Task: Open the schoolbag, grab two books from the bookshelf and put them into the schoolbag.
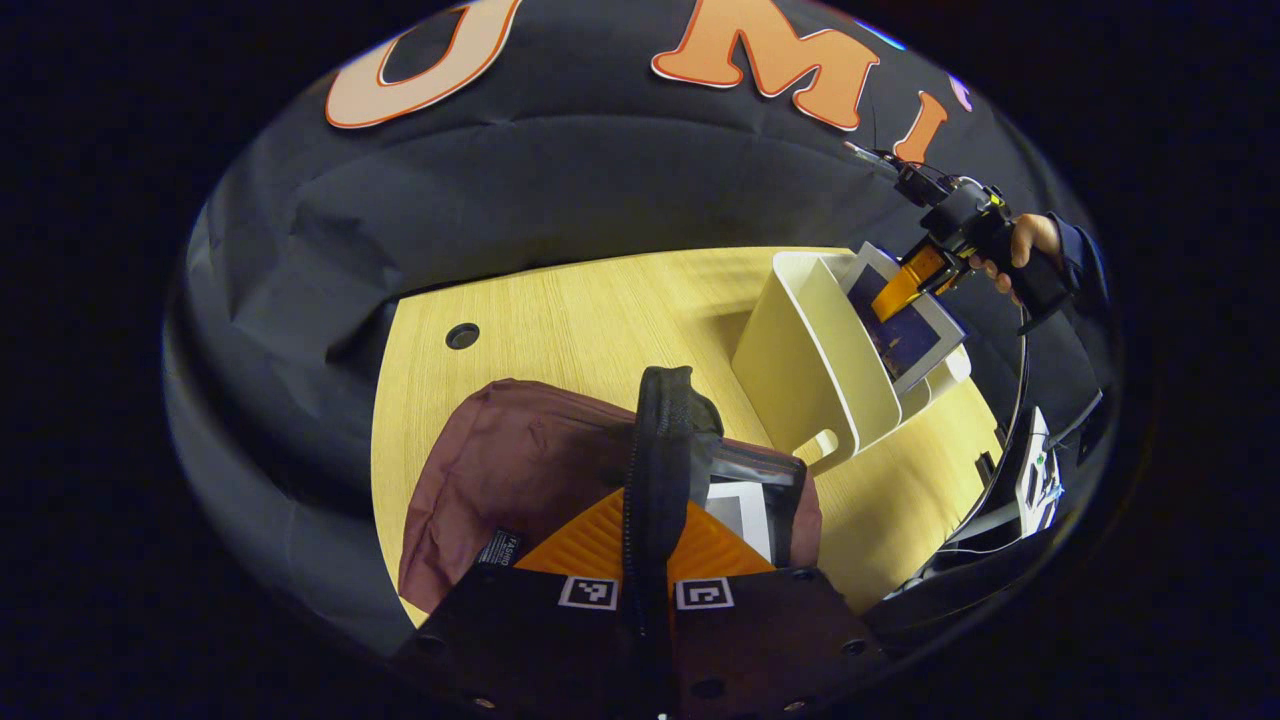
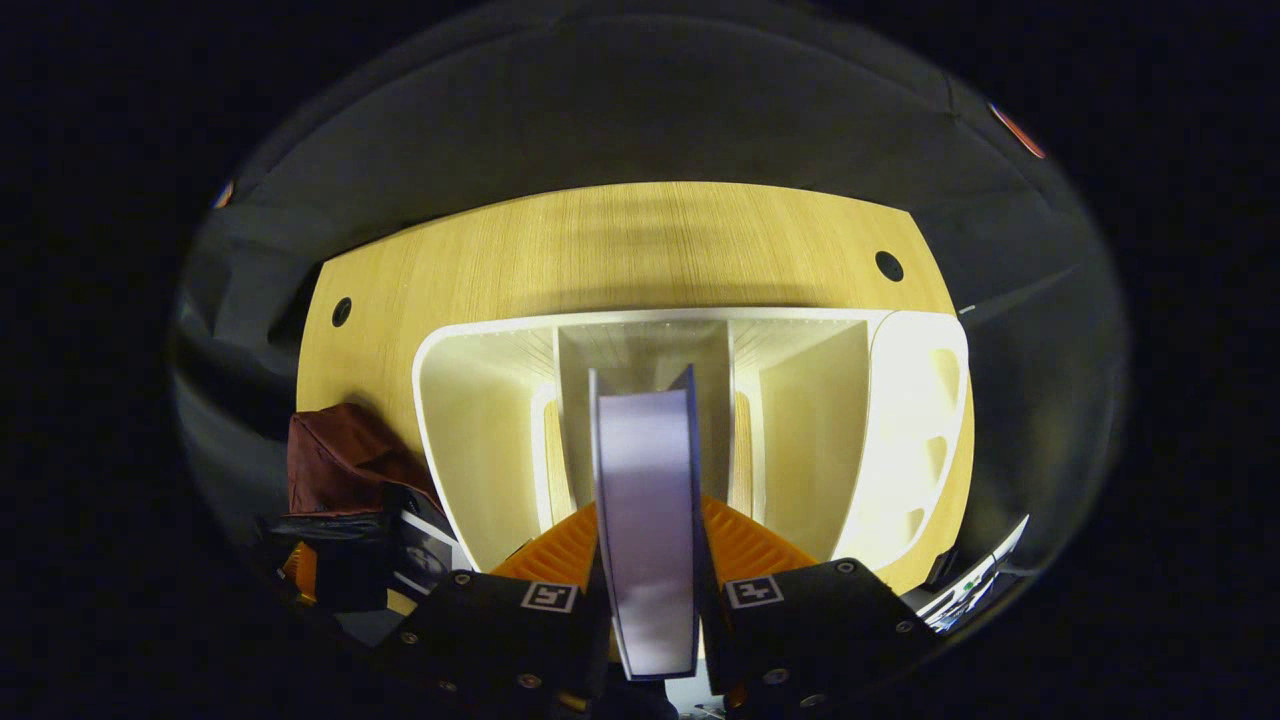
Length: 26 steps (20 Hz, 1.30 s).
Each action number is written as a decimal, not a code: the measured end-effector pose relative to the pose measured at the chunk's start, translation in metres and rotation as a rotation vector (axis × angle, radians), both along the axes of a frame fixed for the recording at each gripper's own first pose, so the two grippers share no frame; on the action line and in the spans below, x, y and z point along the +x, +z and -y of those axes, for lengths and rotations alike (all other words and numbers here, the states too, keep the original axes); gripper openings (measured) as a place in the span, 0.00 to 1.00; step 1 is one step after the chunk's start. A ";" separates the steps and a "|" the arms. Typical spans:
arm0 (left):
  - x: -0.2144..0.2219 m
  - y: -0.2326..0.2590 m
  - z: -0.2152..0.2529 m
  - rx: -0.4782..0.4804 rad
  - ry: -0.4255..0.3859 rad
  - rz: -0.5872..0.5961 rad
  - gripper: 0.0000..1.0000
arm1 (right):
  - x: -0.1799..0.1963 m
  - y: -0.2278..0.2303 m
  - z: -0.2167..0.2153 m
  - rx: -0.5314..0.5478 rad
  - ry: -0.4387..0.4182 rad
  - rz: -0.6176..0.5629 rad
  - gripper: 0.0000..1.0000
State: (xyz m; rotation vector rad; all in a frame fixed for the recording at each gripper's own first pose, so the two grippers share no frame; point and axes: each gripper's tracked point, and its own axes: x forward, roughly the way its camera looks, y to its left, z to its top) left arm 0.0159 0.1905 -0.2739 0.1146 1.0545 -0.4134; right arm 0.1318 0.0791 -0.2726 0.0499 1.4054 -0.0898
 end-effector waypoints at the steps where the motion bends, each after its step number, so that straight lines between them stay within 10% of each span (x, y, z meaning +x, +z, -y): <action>1: -0.001 0.001 0.001 -0.002 0.000 0.001 0.07 | -0.003 0.005 0.001 0.004 0.002 0.001 0.39; 17: -0.012 0.010 0.007 0.015 -0.034 0.020 0.07 | -0.058 0.184 0.023 0.115 -0.054 0.257 0.36; 26: -0.014 0.018 0.011 0.072 -0.062 0.039 0.07 | -0.121 0.164 -0.046 0.329 -0.043 0.289 0.36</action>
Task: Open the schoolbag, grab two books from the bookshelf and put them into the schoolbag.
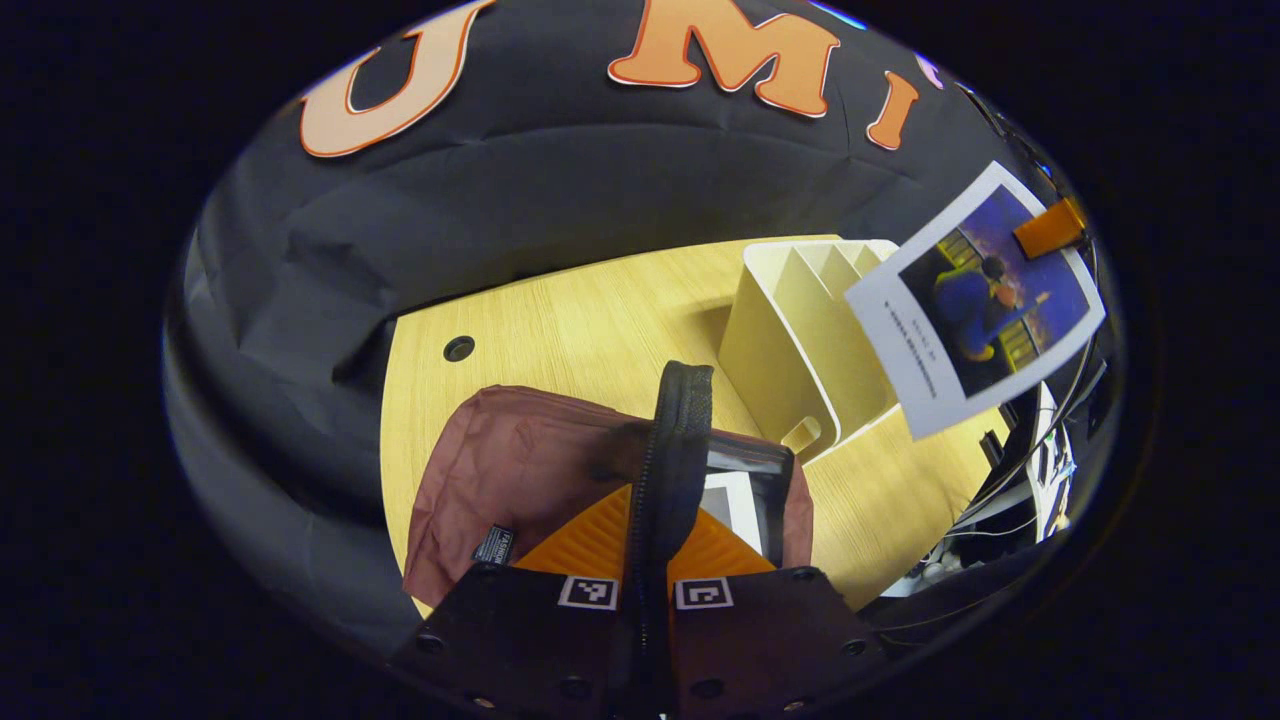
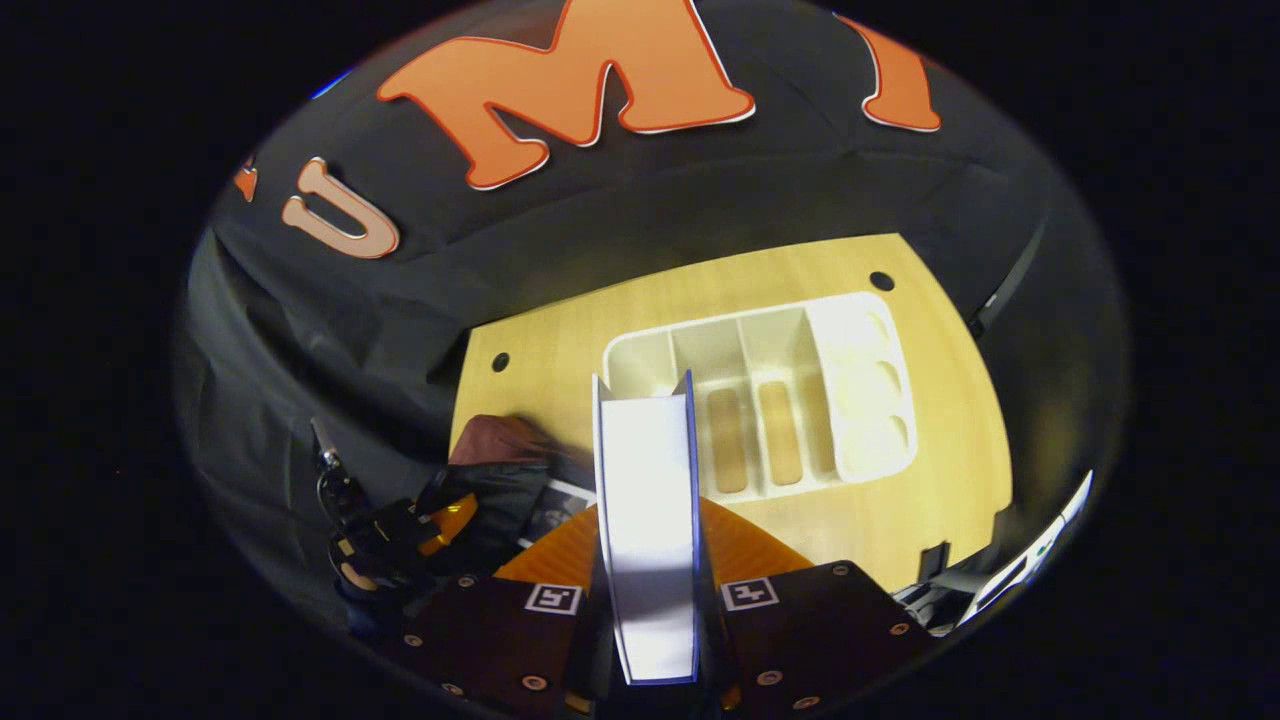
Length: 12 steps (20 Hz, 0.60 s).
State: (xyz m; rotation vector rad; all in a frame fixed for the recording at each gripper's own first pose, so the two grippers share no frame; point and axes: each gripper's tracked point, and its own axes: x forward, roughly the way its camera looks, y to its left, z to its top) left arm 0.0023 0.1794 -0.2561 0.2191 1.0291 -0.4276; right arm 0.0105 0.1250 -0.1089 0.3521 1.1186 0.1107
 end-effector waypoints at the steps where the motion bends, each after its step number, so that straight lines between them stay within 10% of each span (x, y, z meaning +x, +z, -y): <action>1: 0.001 0.003 0.001 0.006 -0.001 0.005 0.07 | -0.005 -0.006 -0.009 0.023 0.010 -0.005 0.35; 12: -0.003 0.033 0.010 0.022 0.012 0.039 0.07 | -0.034 -0.060 -0.092 0.258 -0.012 -0.031 0.35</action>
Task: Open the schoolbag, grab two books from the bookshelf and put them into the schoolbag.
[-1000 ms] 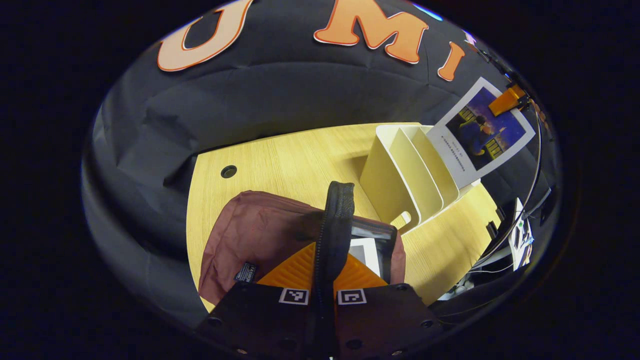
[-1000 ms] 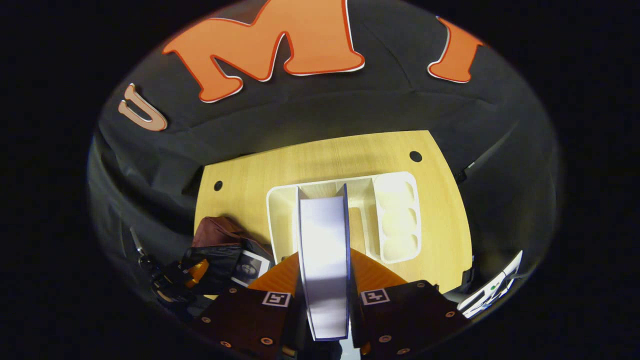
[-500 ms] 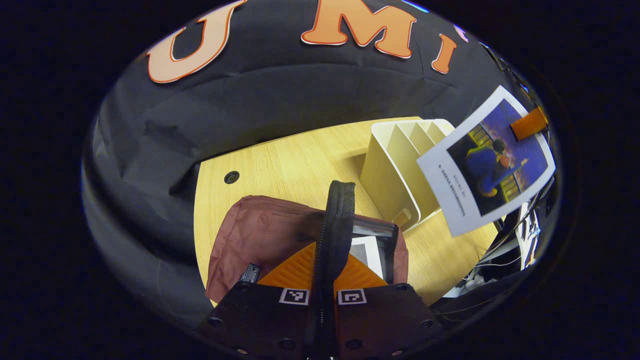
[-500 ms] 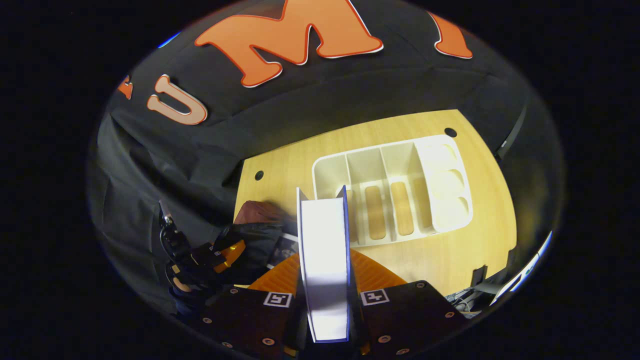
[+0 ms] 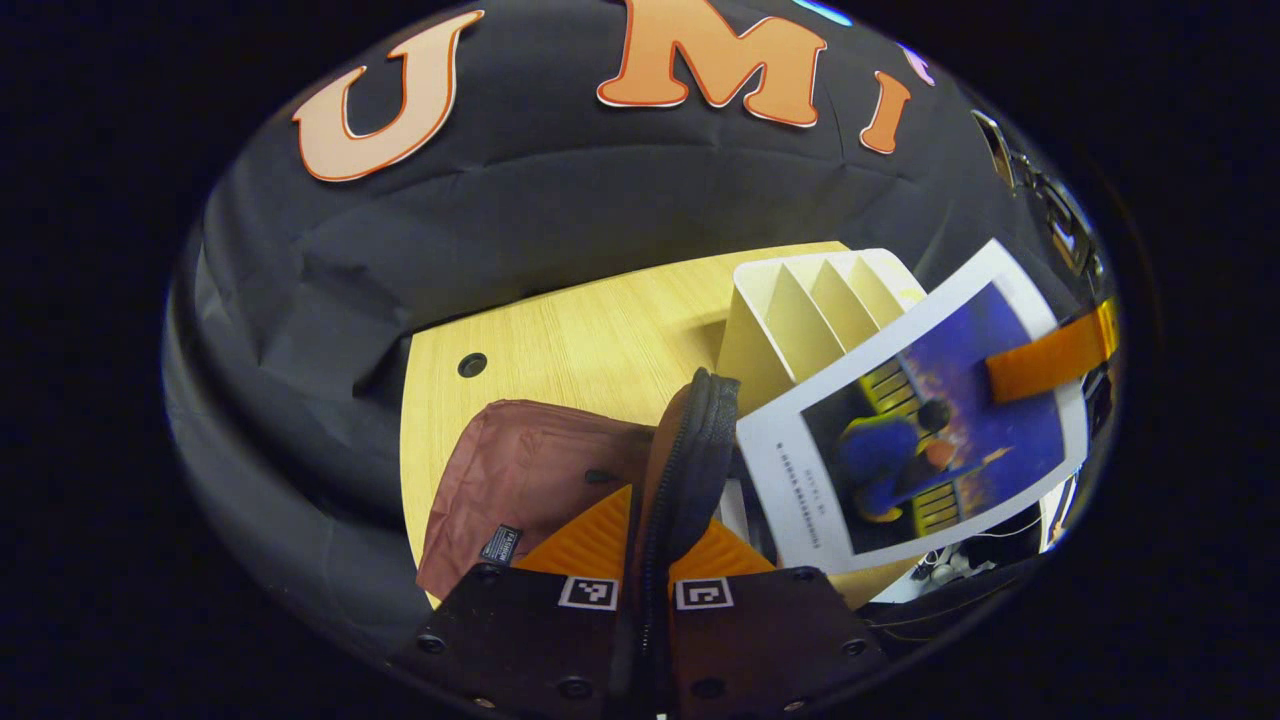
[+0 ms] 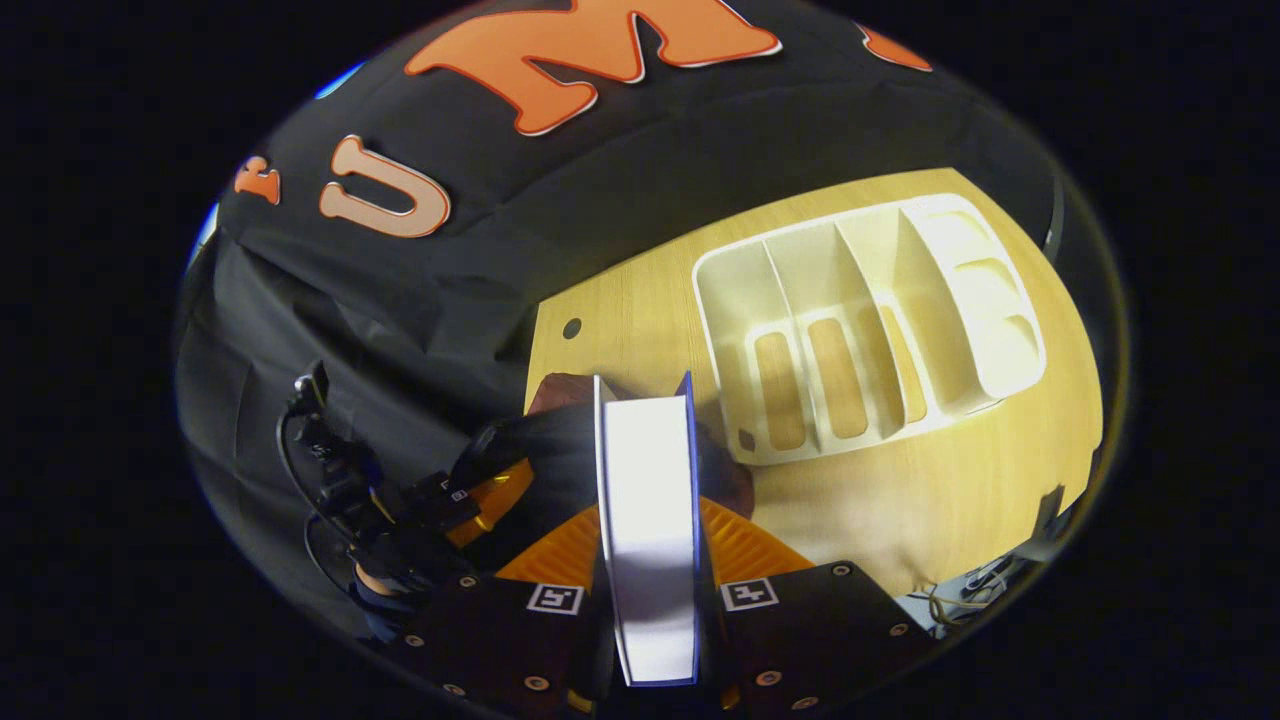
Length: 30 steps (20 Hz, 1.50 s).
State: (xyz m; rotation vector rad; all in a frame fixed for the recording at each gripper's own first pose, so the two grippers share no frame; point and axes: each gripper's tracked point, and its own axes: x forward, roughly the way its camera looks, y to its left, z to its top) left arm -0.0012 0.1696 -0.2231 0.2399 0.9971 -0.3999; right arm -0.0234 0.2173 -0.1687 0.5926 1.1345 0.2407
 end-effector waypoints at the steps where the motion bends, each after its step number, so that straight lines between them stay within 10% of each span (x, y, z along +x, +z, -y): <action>1: 0.000 0.004 0.000 0.005 -0.002 0.005 0.07 | -0.003 -0.011 -0.007 0.039 -0.010 -0.024 0.35; 27: 0.046 0.044 0.013 0.026 -0.136 0.145 0.07 | 0.049 -0.132 -0.159 0.311 -0.090 0.014 0.35; 29: 0.054 0.040 0.006 0.031 -0.124 0.152 0.07 | 0.050 -0.140 -0.151 0.229 -0.067 0.002 0.41; 30: 0.054 0.037 0.003 0.026 -0.114 0.142 0.07 | 0.056 -0.140 -0.151 0.204 -0.061 0.017 0.68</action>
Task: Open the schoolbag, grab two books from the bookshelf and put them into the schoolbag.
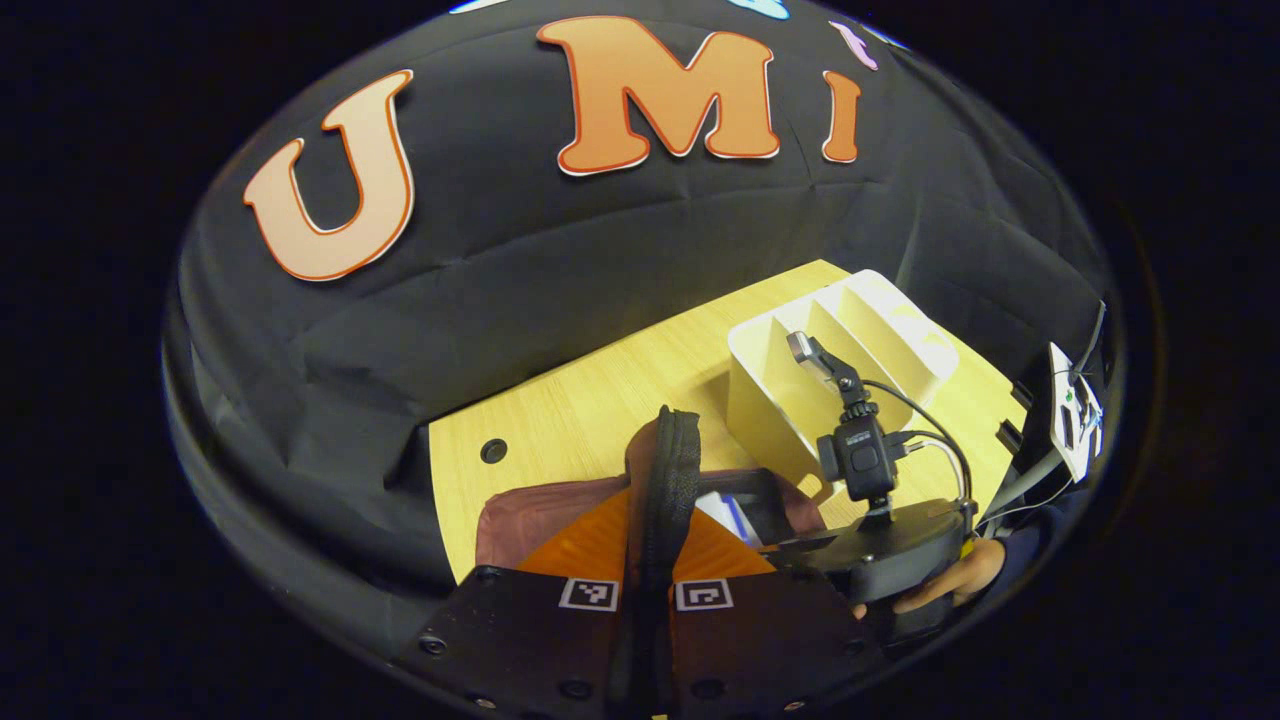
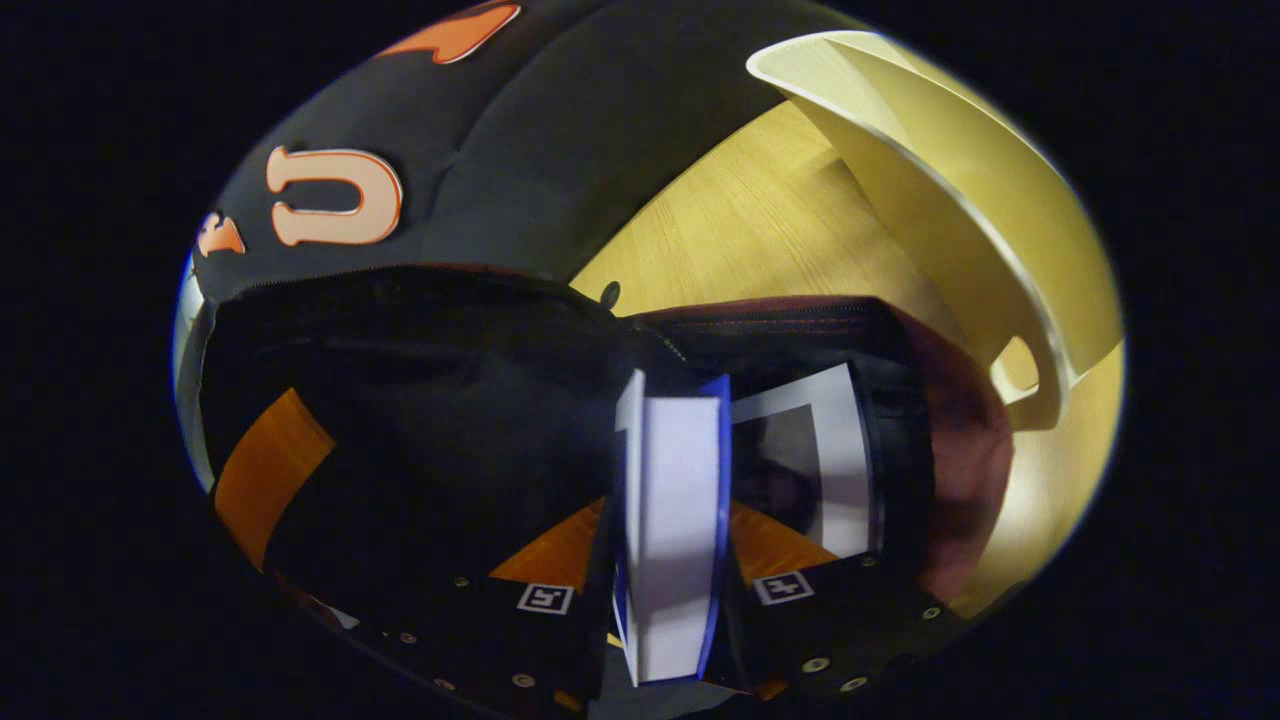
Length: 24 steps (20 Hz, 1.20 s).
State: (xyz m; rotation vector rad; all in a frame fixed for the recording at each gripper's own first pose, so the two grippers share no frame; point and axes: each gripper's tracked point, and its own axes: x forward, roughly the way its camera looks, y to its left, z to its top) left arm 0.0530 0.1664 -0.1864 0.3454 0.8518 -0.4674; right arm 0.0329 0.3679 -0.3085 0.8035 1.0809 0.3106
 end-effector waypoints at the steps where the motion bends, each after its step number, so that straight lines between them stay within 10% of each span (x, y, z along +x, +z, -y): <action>1: 0.000 -0.003 -0.002 -0.012 0.010 -0.008 0.07 | 0.004 0.004 0.006 -0.021 -0.001 0.012 0.41; 4: -0.004 -0.012 0.000 -0.027 -0.008 -0.015 0.07 | 0.005 0.012 0.040 -0.098 -0.005 0.044 0.96; 13: -0.031 -0.013 0.064 -0.047 -0.008 0.049 0.31 | 0.007 0.066 0.186 -0.307 -0.030 0.261 0.97; 18: -0.070 -0.007 0.140 -0.065 0.114 0.098 0.87 | -0.002 0.108 0.274 -0.404 0.038 0.445 0.98; 24: -0.092 0.038 0.235 -0.160 0.255 0.251 0.90 | -0.022 0.153 0.350 -0.515 0.086 0.632 0.97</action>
